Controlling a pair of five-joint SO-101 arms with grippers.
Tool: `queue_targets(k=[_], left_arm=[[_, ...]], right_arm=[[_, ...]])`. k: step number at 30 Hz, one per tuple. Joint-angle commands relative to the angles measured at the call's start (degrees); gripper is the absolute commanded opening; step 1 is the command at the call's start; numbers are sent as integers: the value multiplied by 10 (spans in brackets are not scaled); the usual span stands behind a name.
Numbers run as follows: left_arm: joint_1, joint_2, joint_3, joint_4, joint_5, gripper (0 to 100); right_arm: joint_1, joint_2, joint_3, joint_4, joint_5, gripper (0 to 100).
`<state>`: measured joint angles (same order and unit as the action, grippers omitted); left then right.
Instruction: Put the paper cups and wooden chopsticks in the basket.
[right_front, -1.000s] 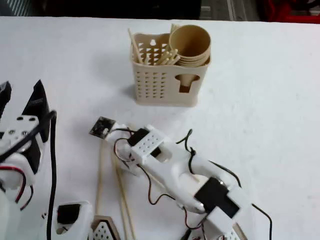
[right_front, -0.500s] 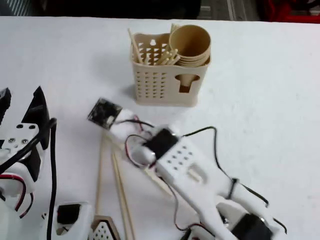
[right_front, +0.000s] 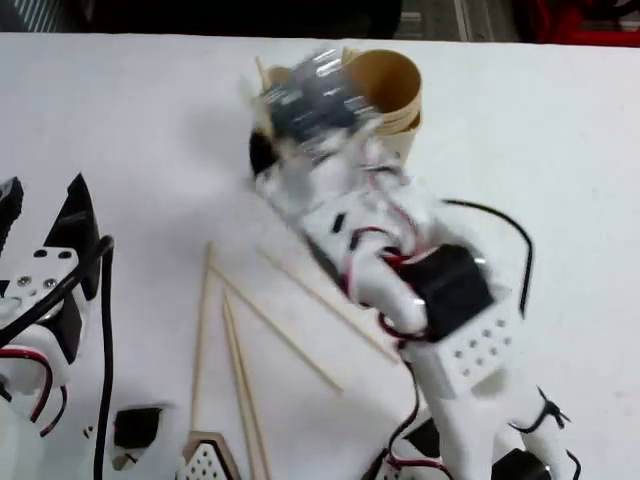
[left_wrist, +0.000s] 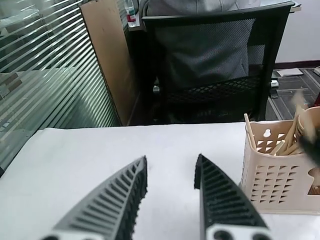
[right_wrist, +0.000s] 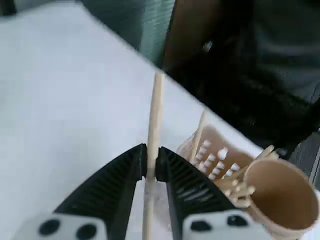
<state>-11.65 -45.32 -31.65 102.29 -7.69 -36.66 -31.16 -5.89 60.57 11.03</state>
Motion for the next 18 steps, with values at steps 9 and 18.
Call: queue_targets(k=[9, 18], left_arm=[[-4, -83, 111, -11, -4, 165], [-4, -203, 262, -68, -5, 166]], right_arm=[[64, 5, -37, -312, -26, 19], [87, 94, 47, -453, -26, 19]])
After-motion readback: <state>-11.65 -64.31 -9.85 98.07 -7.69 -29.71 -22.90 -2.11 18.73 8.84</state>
